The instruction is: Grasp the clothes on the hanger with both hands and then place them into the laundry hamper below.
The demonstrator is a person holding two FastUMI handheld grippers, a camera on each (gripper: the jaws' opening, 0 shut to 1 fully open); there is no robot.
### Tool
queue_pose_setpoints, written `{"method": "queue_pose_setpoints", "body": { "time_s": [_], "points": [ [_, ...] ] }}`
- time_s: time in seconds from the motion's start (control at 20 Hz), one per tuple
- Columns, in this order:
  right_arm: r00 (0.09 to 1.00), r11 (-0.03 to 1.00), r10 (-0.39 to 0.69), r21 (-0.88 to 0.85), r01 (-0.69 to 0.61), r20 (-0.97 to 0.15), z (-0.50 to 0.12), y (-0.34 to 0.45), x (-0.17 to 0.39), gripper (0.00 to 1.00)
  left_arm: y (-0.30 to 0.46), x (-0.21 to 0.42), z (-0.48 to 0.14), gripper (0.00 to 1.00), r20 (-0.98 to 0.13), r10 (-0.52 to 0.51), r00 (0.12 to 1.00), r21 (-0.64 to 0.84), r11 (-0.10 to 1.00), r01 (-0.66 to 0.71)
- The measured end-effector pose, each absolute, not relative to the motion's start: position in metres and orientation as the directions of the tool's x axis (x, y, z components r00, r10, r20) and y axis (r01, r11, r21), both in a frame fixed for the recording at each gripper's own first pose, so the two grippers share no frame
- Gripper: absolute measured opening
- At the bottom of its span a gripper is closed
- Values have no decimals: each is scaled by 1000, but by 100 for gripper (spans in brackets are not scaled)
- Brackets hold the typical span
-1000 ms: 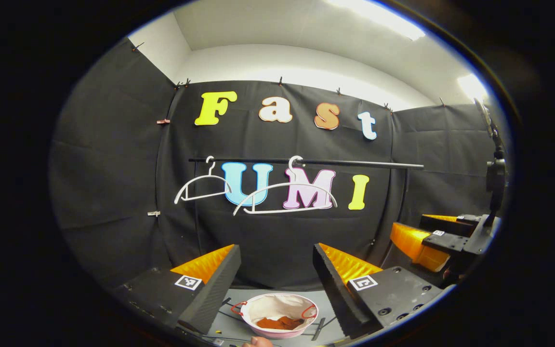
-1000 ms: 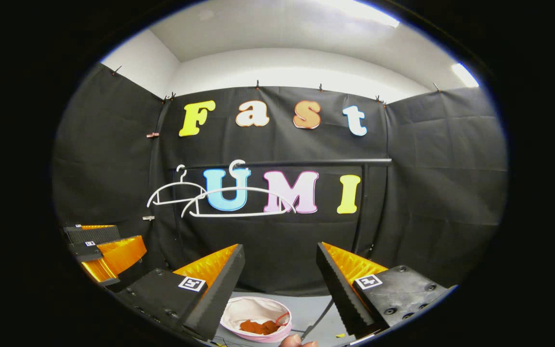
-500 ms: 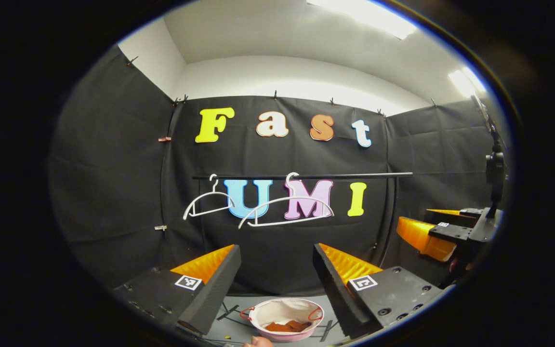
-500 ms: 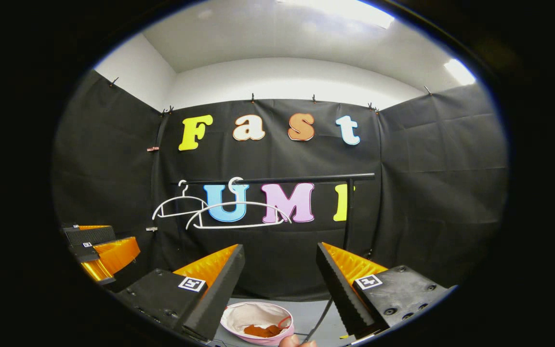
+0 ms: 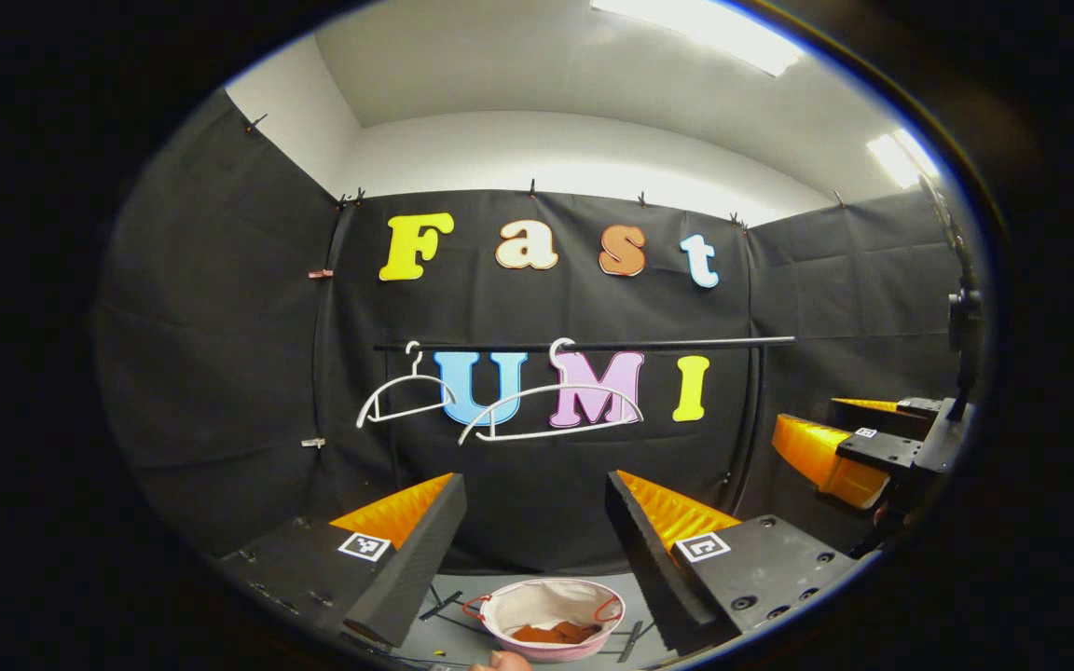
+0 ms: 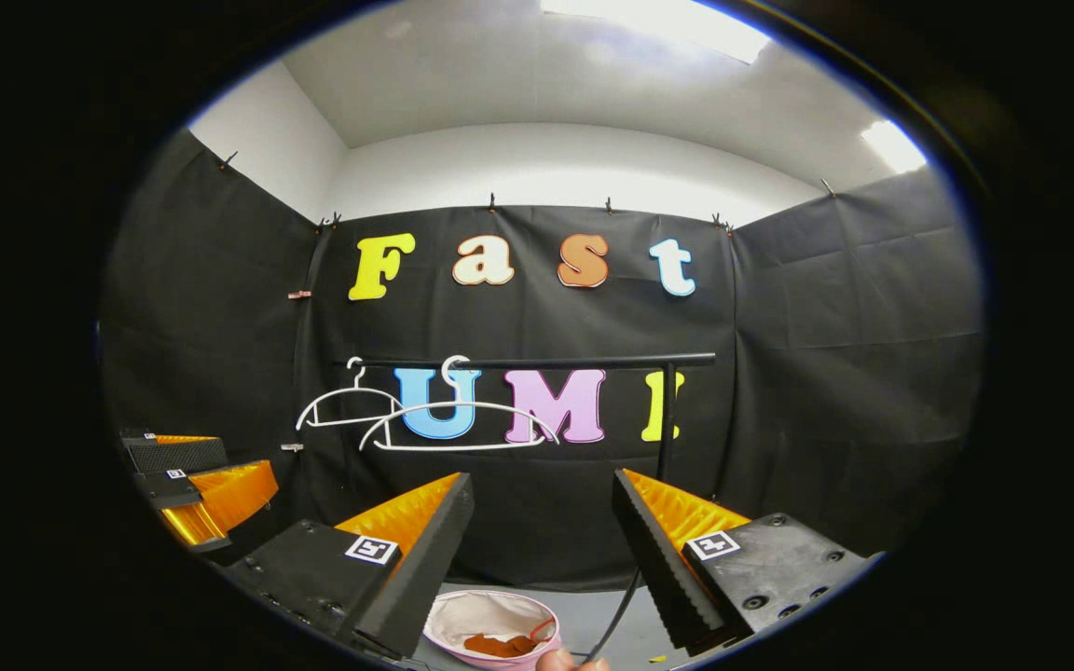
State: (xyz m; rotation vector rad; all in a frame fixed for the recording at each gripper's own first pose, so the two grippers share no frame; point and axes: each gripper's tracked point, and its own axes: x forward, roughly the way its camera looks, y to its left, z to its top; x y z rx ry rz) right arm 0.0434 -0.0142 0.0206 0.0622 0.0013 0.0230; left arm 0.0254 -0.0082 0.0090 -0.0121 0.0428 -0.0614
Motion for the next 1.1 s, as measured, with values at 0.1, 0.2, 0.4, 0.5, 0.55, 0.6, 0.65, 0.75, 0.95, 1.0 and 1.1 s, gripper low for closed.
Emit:
{"method": "queue_pose_setpoints", "body": {
  "time_s": [0.1, 0.2, 0.4, 0.5, 0.55, 0.6, 0.65, 0.75, 0.95, 1.0, 1.1],
  "points": [
    [1000, 998, 26, 57, -26, -4, 19, -14, 44, 96, -10, 25, 9, 95, -46, -60, 997, -18, 998, 60],
    [1000, 998, 30, 56, -30, -2, 19, -14, 45, 96, -14, 26, 10, 95, -45, -66, 997, -20, 998, 65],
    [1000, 998, 29, 60, -28, -13, 13, -16, 46, 96, -16, 26, 7, 95, -50, -62, 997, -23, 998, 61],
    [1000, 998, 26, 59, -25, -15, 13, -18, 47, 96, -15, 26, 9, 95, -47, -59, 997, -28, 998, 58],
    [1000, 998, 24, 60, -24, -12, 14, -18, 47, 96, -15, 26, 10, 95, -45, -60, 997, -29, 998, 59],
    [1000, 998, 23, 59, -22, -10, 15, -19, 46, 100, -15, 26, 12, 95, -42, -60, 997, -27, 998, 59],
    [1000, 998, 18, 58, -18, -6, 15, -20, 45, 96, -15, 26, 13, 95, -41, -58, 997, -24, 998, 57],
    [1000, 998, 16, 55, -15, -5, 16, -21, 47, 100, -16, 27, 12, 92, -40, -60, 997, -20, 998, 59],
    [1000, 999, 16, 48, -15, -9, 15, -20, 45, 96, -20, 28, 10, 95, -46, -69, 997, -20, 997, 68],
    [1000, 999, 16, 47, -15, -9, 15, -20, 45, 96, -20, 28, 9, 95, -47, -70, 996, -20, 997, 69],
    [1000, 999, 14, 43, -14, -8, 15, -21, 44, 96, -19, 28, 9, 95, -46, -68, 997, -20, 998, 67]
  ]
}}
